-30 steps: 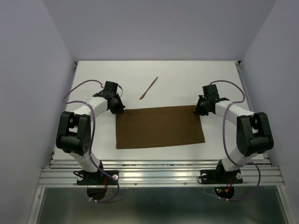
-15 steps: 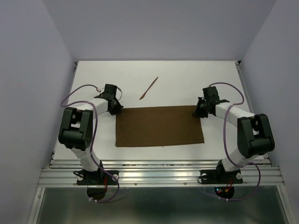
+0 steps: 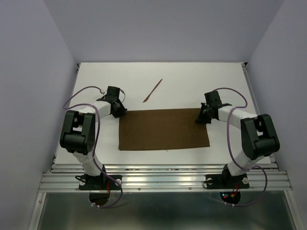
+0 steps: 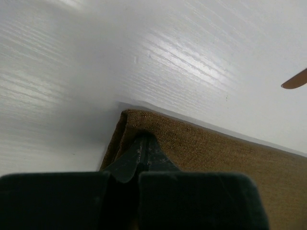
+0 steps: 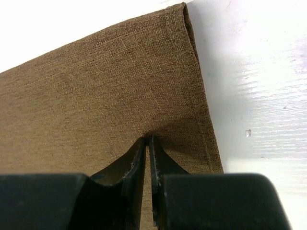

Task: Fold the napkin into a case and place the utensils inside
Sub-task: Smooth out the rectangle-folded napkin at the center of the board, then pick up the rectangle-folded napkin from the center of the board.

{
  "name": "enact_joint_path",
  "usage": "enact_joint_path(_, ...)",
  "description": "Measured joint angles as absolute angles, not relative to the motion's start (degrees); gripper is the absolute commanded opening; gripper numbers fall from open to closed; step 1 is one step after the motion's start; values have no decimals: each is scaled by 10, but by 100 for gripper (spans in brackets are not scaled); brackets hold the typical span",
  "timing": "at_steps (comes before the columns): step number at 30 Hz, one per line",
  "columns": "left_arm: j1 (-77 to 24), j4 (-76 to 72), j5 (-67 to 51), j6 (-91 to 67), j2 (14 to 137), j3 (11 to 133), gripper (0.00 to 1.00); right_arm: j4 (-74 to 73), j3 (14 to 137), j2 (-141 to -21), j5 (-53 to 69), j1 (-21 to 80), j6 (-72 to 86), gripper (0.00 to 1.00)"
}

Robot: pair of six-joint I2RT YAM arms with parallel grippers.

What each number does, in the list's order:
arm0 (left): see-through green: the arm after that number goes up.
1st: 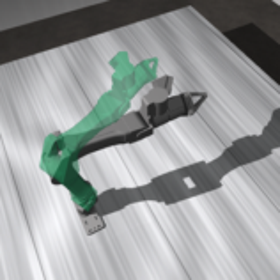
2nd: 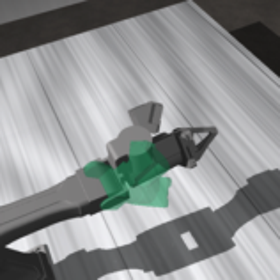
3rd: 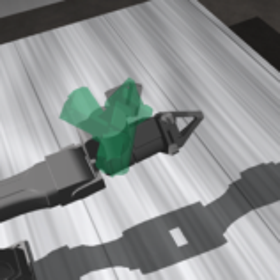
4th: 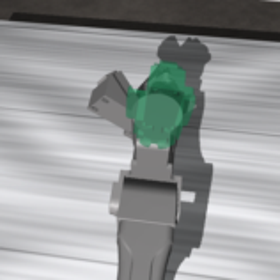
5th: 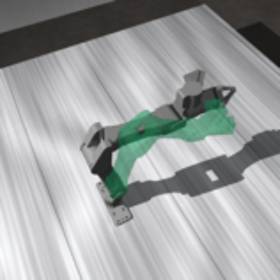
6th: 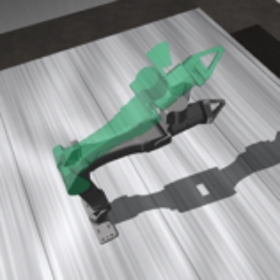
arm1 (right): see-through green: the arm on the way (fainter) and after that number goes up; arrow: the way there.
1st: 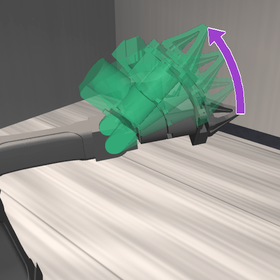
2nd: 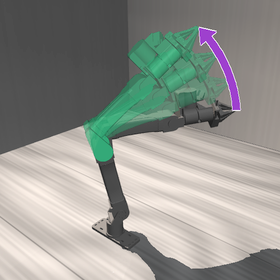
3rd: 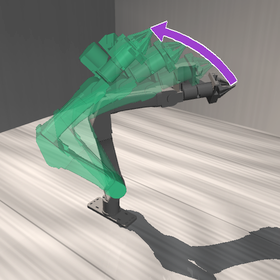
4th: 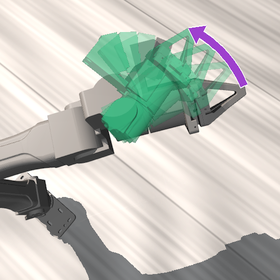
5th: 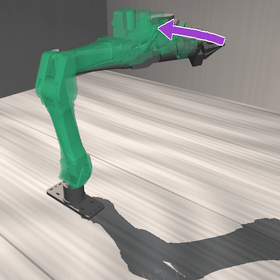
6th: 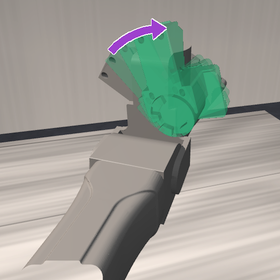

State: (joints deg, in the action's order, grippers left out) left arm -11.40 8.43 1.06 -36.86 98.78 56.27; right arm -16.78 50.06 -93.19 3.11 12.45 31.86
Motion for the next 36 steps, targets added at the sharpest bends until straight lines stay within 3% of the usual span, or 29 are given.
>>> enact_joint_path(20,-116,137,33,-344,941,584,0,-206,524,-884,-55,125,328,20)
enact_joint_path(36,-116,135,38,-345,997,589,0,-225,516,-882,-86,125,316,55)
